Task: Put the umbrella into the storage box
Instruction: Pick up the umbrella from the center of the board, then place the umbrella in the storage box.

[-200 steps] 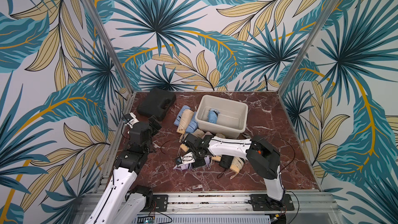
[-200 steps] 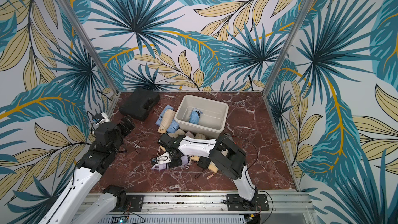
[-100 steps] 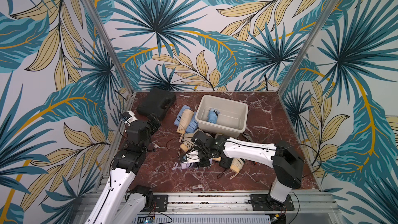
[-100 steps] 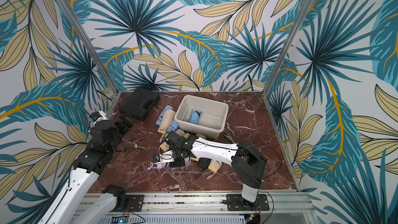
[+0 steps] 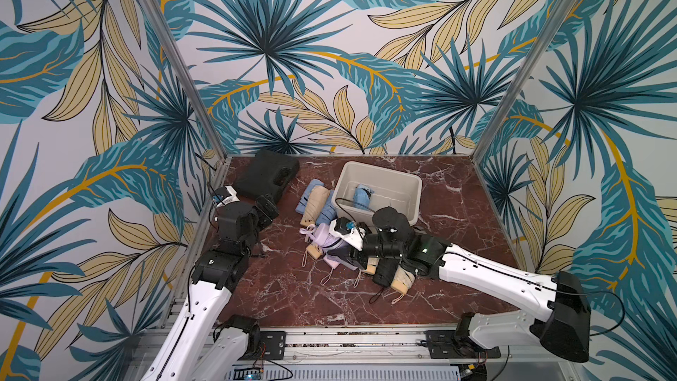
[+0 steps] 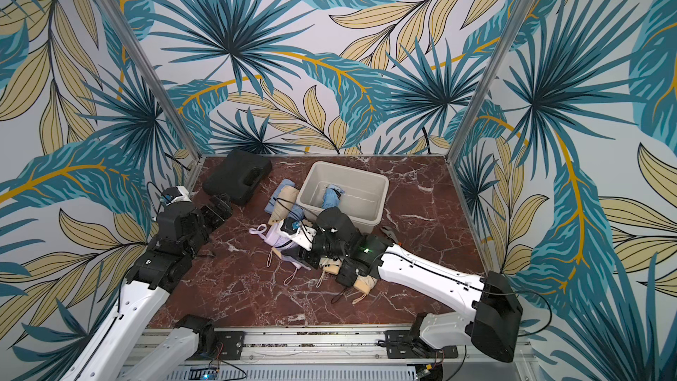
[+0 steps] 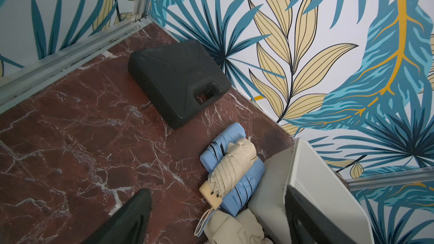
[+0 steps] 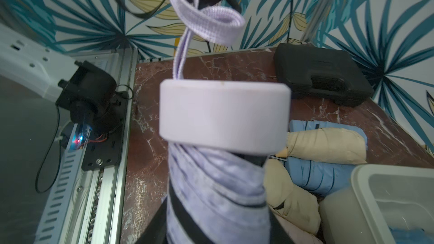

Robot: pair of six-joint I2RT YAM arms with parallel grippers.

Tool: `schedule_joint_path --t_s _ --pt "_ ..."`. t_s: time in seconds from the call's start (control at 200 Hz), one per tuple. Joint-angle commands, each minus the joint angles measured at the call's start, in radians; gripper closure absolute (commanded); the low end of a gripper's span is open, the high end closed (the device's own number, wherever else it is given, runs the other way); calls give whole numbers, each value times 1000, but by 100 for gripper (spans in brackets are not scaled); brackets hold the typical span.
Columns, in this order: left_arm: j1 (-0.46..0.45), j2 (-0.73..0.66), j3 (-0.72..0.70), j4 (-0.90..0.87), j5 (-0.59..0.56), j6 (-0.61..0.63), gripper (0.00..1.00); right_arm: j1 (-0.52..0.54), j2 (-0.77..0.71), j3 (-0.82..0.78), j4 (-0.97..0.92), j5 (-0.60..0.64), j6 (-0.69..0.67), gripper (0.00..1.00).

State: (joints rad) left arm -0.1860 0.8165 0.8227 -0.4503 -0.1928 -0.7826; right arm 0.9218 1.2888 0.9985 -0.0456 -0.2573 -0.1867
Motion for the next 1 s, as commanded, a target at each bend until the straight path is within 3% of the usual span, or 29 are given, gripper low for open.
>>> schedule_joint_path --t_s 0.0,0.08,0.18,0.386,0.501,0.686,0.846,0.992 --pt "10 17 25 -40 82 12 8 -38 -54 -36 132 104 242 68" --pt "10 24 10 -24 104 -13 9 -60 -72 -20 125 225 353 70" --pt "10 36 -14 39 128 -30 12 -81 -32 118 -15 381 479 73" --pt "7 120 26 71 256 40 15 -165 121 370 -254 542 718 76" --pt "-21 162 70 91 299 87 16 -227 218 475 -339 550 830 78" --pt "-136 241 126 168 280 181 16 -307 327 542 -373 554 949 79" --pt "-238 331 139 289 244 140 19 -376 393 565 -456 589 990 79" --pt "-343 404 134 359 142 62 19 -437 441 561 -469 550 986 80"
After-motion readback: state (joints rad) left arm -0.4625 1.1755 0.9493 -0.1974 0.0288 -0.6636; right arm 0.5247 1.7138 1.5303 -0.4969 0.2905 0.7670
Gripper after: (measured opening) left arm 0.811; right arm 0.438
